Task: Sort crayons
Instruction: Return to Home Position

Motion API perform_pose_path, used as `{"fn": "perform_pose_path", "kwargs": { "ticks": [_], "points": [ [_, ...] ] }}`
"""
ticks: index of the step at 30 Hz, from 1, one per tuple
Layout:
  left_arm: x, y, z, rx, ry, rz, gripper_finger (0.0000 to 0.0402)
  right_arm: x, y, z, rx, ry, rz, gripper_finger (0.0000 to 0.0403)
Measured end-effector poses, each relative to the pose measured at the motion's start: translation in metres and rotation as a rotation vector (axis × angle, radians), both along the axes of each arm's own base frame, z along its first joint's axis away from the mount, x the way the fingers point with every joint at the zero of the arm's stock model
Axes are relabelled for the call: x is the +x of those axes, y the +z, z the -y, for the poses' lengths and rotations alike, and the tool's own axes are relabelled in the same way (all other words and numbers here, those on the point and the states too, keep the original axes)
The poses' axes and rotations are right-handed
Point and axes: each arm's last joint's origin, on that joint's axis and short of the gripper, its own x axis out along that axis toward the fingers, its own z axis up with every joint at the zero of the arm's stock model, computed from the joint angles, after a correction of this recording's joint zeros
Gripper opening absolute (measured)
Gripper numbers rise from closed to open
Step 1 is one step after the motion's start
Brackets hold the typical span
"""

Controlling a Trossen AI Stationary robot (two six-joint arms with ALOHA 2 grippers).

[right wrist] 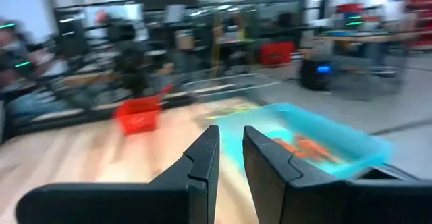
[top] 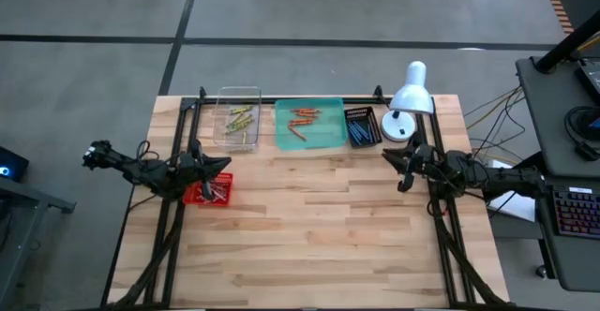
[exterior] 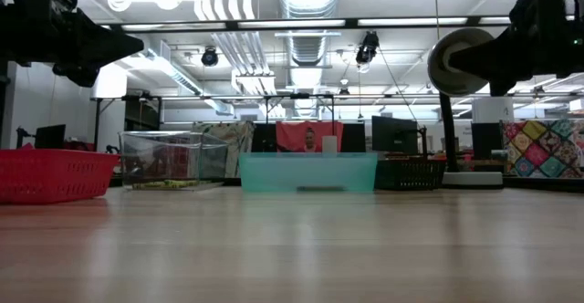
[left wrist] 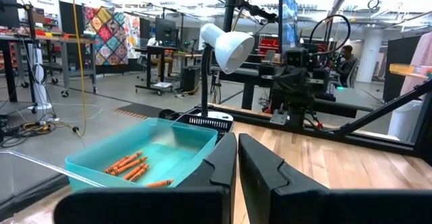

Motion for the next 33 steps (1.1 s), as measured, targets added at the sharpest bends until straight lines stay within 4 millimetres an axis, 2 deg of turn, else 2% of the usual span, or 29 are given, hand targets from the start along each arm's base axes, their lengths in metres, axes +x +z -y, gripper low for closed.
{"fn": "perform_pose_path", "kwargs": {
  "ticks": [3,14,23,33],
  "points": [
    [0.0000,0.0000,0.0000,0.000,0.000,0.000,0.0000,0.0004,-0.0009,-0.0004,-0.021,0.054,-0.015,0.0059],
    [0.0000,0.0000,0.0000,0.000,0.000,0.000,0.0000,0.0012,-0.0015,0.0012,-0.042,0.042,-0.031,0.0059],
    [0.0000,0.0000,0.0000,0.000,0.000,0.000,0.0000,0.0012,-0.0009,0.0012,0.048,0.046,0.004,0.0059],
    [0.0000,0.0000,0.0000,0.000,0.000,0.000,0.0000,0.0012,-0.0004,0.0013,-0.021,0.042,-0.012,0.0059]
  ]
}}
